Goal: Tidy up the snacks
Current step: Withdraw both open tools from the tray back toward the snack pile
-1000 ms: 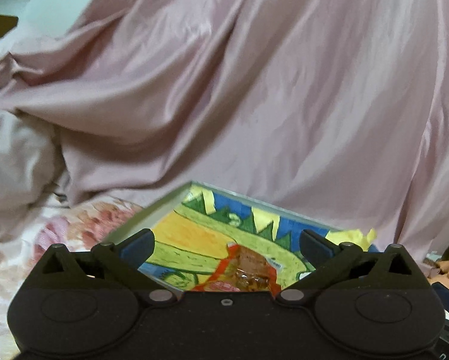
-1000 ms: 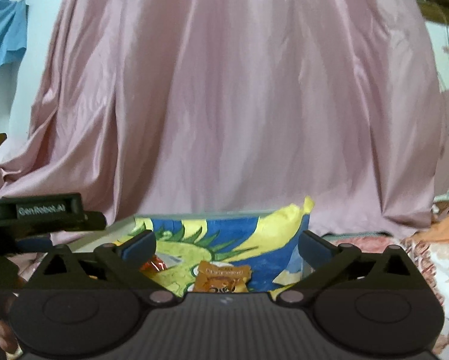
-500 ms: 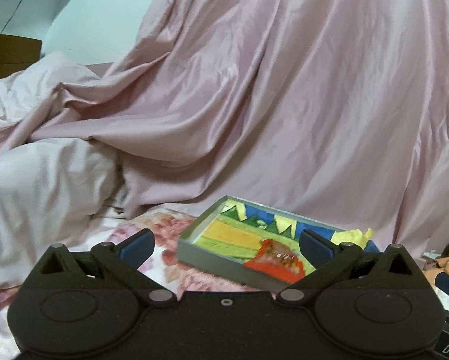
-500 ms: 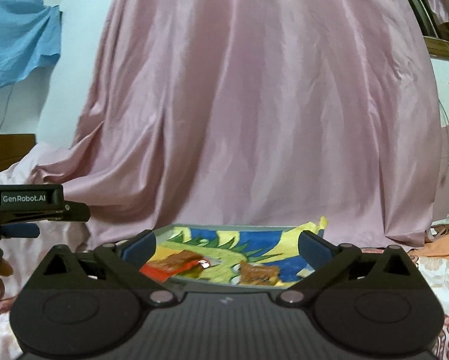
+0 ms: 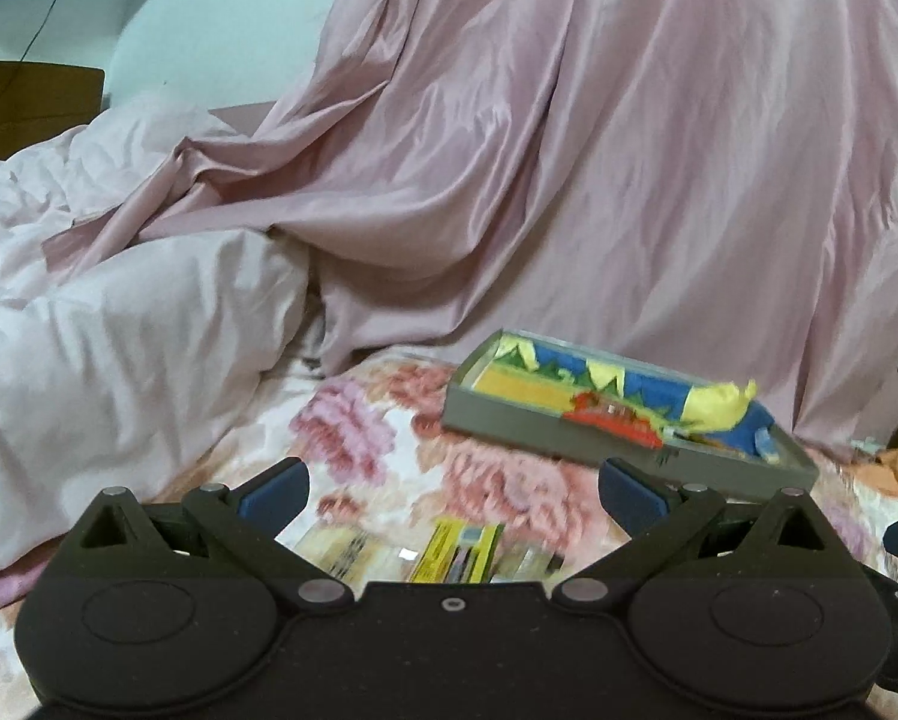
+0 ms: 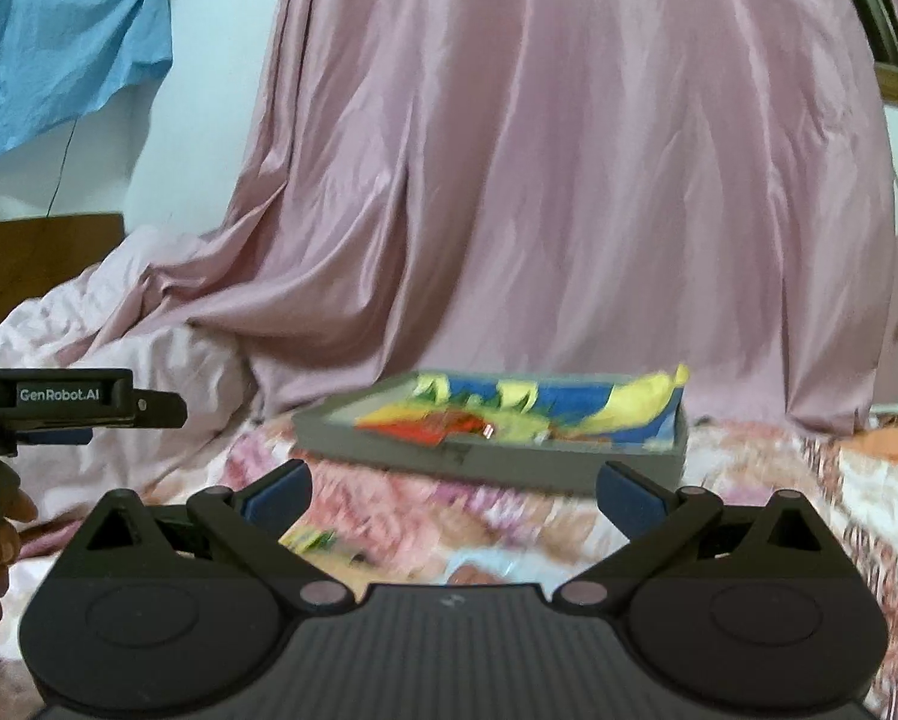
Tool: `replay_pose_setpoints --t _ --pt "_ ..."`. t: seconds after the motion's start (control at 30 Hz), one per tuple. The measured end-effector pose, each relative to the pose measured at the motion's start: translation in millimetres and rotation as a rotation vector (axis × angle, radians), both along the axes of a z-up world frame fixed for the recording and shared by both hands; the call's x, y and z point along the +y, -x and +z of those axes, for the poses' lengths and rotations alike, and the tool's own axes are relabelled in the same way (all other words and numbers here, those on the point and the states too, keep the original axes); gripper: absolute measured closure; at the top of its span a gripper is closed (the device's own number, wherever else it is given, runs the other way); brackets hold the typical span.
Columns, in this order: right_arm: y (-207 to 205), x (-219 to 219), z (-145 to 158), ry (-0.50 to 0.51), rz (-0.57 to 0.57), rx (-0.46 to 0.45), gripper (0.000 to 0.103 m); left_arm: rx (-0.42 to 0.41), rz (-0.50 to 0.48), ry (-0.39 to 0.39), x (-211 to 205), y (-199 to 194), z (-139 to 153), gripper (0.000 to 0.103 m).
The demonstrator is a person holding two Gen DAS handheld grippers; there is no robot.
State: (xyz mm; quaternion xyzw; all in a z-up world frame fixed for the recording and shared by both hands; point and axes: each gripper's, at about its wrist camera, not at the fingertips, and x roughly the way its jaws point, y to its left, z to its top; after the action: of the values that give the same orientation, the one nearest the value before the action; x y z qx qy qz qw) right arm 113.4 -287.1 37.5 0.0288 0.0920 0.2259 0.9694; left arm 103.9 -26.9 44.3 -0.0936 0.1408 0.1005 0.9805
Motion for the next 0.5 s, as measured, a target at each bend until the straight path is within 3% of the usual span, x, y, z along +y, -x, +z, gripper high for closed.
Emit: replay_pose_setpoints --t 0.2,0.5 --pt "10 13 -14 0.068 0.038 0.142 0.0 0.072 -0.016 -0.022 10 19 -20 0.001" --pt "2 34 -31 0.185 0.052 0.254 0.0 0.188 -0.073 -0.037 18 25 -57 0.001"
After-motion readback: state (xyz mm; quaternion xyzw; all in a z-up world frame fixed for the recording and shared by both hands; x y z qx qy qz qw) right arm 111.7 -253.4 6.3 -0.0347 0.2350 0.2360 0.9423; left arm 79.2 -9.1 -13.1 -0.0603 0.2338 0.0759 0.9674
